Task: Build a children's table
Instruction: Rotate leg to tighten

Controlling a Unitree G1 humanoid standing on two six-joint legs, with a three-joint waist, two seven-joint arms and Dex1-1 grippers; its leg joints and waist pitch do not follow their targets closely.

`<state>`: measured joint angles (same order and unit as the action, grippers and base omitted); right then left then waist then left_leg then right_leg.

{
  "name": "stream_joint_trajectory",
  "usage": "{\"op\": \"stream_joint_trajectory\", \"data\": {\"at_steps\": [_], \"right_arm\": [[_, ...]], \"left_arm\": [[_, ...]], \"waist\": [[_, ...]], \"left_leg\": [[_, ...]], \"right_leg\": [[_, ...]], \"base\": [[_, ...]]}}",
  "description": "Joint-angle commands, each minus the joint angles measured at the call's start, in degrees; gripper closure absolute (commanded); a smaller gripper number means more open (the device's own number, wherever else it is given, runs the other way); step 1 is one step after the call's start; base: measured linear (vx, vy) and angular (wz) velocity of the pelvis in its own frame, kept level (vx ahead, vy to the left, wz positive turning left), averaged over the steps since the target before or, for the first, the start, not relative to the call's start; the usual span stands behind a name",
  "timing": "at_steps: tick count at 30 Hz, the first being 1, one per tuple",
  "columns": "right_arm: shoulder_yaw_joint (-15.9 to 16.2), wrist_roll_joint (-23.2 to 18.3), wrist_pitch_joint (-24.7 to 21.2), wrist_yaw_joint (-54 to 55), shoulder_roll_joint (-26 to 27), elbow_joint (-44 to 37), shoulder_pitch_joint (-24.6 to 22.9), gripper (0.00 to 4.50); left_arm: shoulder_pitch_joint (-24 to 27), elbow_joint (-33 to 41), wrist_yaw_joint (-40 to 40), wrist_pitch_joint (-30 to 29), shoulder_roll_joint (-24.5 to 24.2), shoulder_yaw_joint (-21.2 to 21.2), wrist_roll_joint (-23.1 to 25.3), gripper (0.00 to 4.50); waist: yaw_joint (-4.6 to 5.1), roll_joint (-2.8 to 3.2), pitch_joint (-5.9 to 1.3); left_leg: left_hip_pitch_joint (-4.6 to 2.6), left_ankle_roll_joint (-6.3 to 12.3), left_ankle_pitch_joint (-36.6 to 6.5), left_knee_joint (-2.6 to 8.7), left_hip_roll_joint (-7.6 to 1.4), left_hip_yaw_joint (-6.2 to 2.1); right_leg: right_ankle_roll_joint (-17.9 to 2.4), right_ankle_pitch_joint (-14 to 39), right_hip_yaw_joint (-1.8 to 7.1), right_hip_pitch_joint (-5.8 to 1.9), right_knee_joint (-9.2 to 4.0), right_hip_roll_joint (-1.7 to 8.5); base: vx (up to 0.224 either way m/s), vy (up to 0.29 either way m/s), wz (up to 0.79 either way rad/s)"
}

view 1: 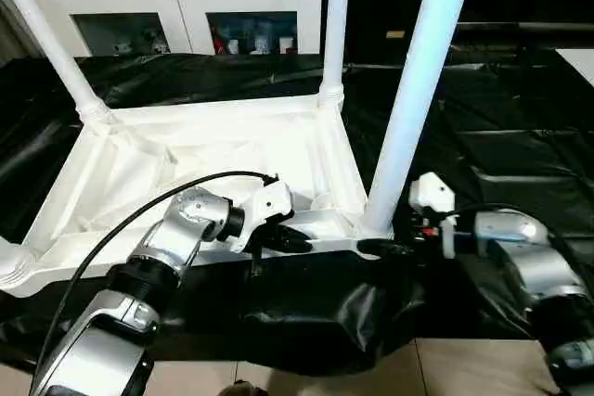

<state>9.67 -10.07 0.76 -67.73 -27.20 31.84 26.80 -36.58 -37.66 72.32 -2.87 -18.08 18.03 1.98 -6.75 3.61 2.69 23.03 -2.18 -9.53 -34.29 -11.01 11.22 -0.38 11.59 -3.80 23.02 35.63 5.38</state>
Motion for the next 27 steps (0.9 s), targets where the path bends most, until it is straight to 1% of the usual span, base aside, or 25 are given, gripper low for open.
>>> {"op": "stream_joint_trajectory", "data": {"at_steps": [1, 2, 5, 6, 7, 8, 9, 13, 15, 16, 17, 18, 19, 20, 21, 22, 23, 24, 25, 26, 27], "right_arm": [[0.52, 1.29, 1.31, 0.79, 0.07, 1.18, 1.04, 1.25], [0.3, 1.15, 1.36, 0.88, 0.33, 1.55, 1.3, 1.34], [-0.02, 1.3, 1.72, 0.84, 0.75, 2.51, 1.88, 1.62], [0.12, 1.9, 2.61, 0.83, 0.8, 3.47, 2.2, 1.68], [0.19, 2.02, 2.81, 0.81, 0.81, 3.54, 2.16, 1.74], [0.28, 2.07, 3.07, 0.78, 0.87, 3.7, 2.11, 1.77], [0.28, 2.07, 3.07, 0.78, 0.87, 3.7, 2.11, 1.79], [-0.03, 1.89, 3.67, 0.69, 1.32, 4.26, 2.13, 1.83], [-1.13, 0.7, 3.63, 1.09, 2.22, 4.38, 2.02, 1.83], [-2.14, -0.19, 3.55, 2.1, 3.02, 4.4, 1.82, 1.84], [-2.68, -0.59, 3.5, 2.98, 3.54, 4.4, 1.68, 1.84], [-2.98, -0.81, 3.48, 3.49, 3.84, 4.41, 1.61, 1.84], [-4.27, -1.82, 2.83, 6.19, 5.45, 4.21, 1.08, 1.84], [-4.9, -2.33, 2.38, 7.61, 6.31, 4.07, 0.79, 1.84], [-5.93, -3.06, 1.55, 10.33, 7.81, 3.75, 0.36, 1.84], [-6.75, -3.64, 0.91, 12.56, 9.06, 3.51, 0.03, 1.85], [-7.41, -4.03, 0.43, 15.15, 10.58, 3.12, -0.42, 1.85], [-8.73, -4.11, 0.29, 20.8, 13.41, 3.32, -0.75, 1.85], [-10.2, -3.91, 0.58, 27.09, 16.61, 3.76, -0.98, 1.85], [-10.46, -3.85, 0.7, 28.15, 17.17, 3.85, -1.01, 1.85], [-11.68, -2.81, 1.42, 34.83, 20.05, 5.1, -0.71, 1.85]], "left_arm": [[-0.03, 1.45, 0.69, -0.03, -0.08, 1.11, 0.25, 4.5], [-0.05, 1.44, 0.63, -0.05, -0.14, 1.06, 0.26, 4.5], [-0.03, 1.5, 0.56, -0.19, -0.23, 1.08, 0.33, 4.5], [-0.01, 1.54, 0.52, -0.3, -0.24, 1.12, 0.35, 4.5], [0.08, 1.69, 0.51, -0.38, -0.29, 1.12, 0.33, 4.5], [0.2, 1.87, 0.38, -0.46, -0.29, 1.08, 0.3, 4.5], [0.2, 1.87, 0.38, -0.46, -0.29, 1.08, 0.3, 4.5], [0.44, 2.3, 0.28, -0.69, -0.43, 1.1, 0.2, 4.5], [0.33, 2.07, -0.18, -0.69, -0.42, 1.01, 0.28, 4.5], [0.24, 1.82, -0.85, -0.75, -0.34, 0.87, 0.42, 4.5], [0.18, 1.63, -1.33, -0.84, -0.2, 0.71, 0.45, 4.5], [0.15, 1.52, -1.6, -0.9, -0.12, 0.62, 0.45, 4.5], [-0.18, 0.74, -2.97, -1.02, 0.42, 0.17, 0.49, 4.5], [-0.39, 0.27, -3.68, -1.03, 0.73, -0.06, 0.52, 4.5], [-0.74, -0.49, -4.91, -0.86, 1.19, -0.37, 0.66, 4.5], [-1.09, -1.2, -6.14, -0.82, 1.62, -0.68, 0.81, 4.5], [-1.55, -2.07, -7.52, -0.59, 2.19, -1.01, 0.94, 4.5], [-2.4, -3.62, -9.96, -0.23, 3.17, -1.5, 1.22, 4.5], [-3.31, -5.22, -12.3, 0.13, 4.19, -1.87, 1.5, 4.5], [-3.45, -5.46, -12.61, 0.18, 4.34, -1.9, 1.54, 4.5], [-4.37, -7.0, -15.03, 0.6, 5.3, -1.98, 2.03, 4.5]], "waist": [[0.16, -0.43, -4.14], [0.16, -0.53, -4.16], [0.27, -0.5, -4.15], [0.29, -0.48, -4.14], [0.38, -0.65, -4.0], [0.36, -0.54, -3.99], [0.37, -0.67, -3.96], [0.39, -0.64, -4.09], [0.41, -0.65, -4.05], [0.4, -0.58, -4.03], [0.44, -0.66, -4.04], [0.44, -0.59, -4.03], [0.56, -0.73, -3.94], [0.53, -0.64, -3.95], [0.67, -0.78, -3.9], [0.72, -0.76, -3.95], [0.98, -0.68, -3.96], [1.06, -0.64, -3.97], [1.3, -0.58, -3.97], [1.6, -0.46, -3.97], [1.82, -0.43, -4.11]], "left_leg": [[-1.57, 4.39, -11.28, 3.59, -2.38, -1.11], [-1.5, 4.44, -10.97, 3.56, -2.35, -1.12], [-1.37, 4.73, -11.02, 3.54, -2.31, -1.14], [-1.39, 4.72, -11.1, 3.55, -2.33, -1.14], [-1.43, 4.58, -11.89, 3.61, -2.34, -1.1], [-1.49, 4.33, -12.44, 3.66, -2.38, -1.14], [-1.5, 4.26, -12.6, 3.69, -2.38, -1.11], [-1.41, 4.57, -11.46, 3.59, -2.36, -1.14], [-1.44, 4.7, -11.82, 3.56, -2.33, -1.08], [-1.48, 4.6, -12.11, 3.6, -2.38, -1.1], [-1.47, 4.56, -12.13, 3.6, -2.38, -1.09], [-1.49, 4.35, -12.18, 3.66, -2.42, -1.13], [-1.45, 4.17, -12.54, 3.74, -2.4, -1.12], [-1.47, 4.07, -12.65, 3.73, -2.4, -1.13], [-1.47, 3.79, -12.8, 3.83, -2.4, -1.13], [-1.47, 3.4, -12.71, 3.89, -2.35, -1.24], [-1.49, 3.23, -12.63, 3.91, -2.25, -1.18], [-1.56, 3.01, -12.81, 3.99, -2.32, -1.26], [-1.63, 2.57, -12.63, 4.01, -2.26, -1.19], [-1.55, 2.04, -12.92, 4.18, -2.16, -1.31], [-1.46, 1.96, -12.89, 4.18, -2.09, -1.42]], "right_leg": [[-15.09, 3.72, 2.02, -2.64, -4.0, 3.1], [-15.17, 3.1, 2.03, -2.74, -3.91, 3.12], [-15.24, 2.97, 1.97, -2.84, -3.88, 3.18], [-15.22, 3.12, 1.96, -2.8, -3.89, 3.15], [-15.2, 4.25, 1.97, -2.7, -4.06, 3.13], [-15.08, 5.33, 2.02, -2.73, -4.11, 3.2], [-14.98, 5.71, 2.02, -2.72, -4.16, 3.18], [-15.05, 4.27, 2.03, -2.78, -3.92, 3.14], [-15.1, 4.75, 2.05, -2.7, -4.03, 3.19], [-15.11, 5.28, 2.06, -2.67, -4.08, 3.23], [-15.09, 5.35, 2.07, -2.67, -4.07, 3.21], [-15.02, 5.61, 2.07, -2.62, -4.05, 3.18], [-14.89, 6.1, 2.08, -2.61, -4.08, 3.15], [-14.84, 6.36, 2.11, -2.57, -4.09, 3.22], [-14.6, 7.0, 2.16, -2.52, -4.2, 3.2], [-14.36, 7.36, 2.12, -2.64, -4.17, 3.24], [-14.14, 7.37, 2.12, -2.46, -4.21, 3.12], [-14.07, 7.57, 2.13, -2.5, -4.25, 3.25], [-13.93, 7.18, 2.26, -2.27, -4.26, 3.17], [-13.74, 7.23, 2.22, -2.35, -4.27, 3.23], [-13.67, 6.76, 2.17, -2.61, -4.17, 3.38]], "base": [[0.0, 0.0, 0.0], [0.0, 0.0, 0.0], [0.0, 0.0, 0.0], [0.0, 0.0, 0.0], [0.0, 0.0, 0.0], [0.0, 0.0, 0.0], [0.0, 0.0, 0.0], [0.0, 0.0, 0.0], [0.0, 0.0, 0.0], [0.0, 0.0, 0.0], [0.0, 0.0, 0.0], [0.0, 0.0, 0.0], [0.0, 0.0, 0.0], [0.0, 0.0, 0.0], [0.0, 0.0, 0.0], [0.0, 0.0, 0.0], [0.0, 0.0, 0.0], [0.0, 0.0, 0.0], [0.0, 0.0, 0.0], [0.0, 0.0, 0.0], [0.0, 0.0, 0.0]]}}
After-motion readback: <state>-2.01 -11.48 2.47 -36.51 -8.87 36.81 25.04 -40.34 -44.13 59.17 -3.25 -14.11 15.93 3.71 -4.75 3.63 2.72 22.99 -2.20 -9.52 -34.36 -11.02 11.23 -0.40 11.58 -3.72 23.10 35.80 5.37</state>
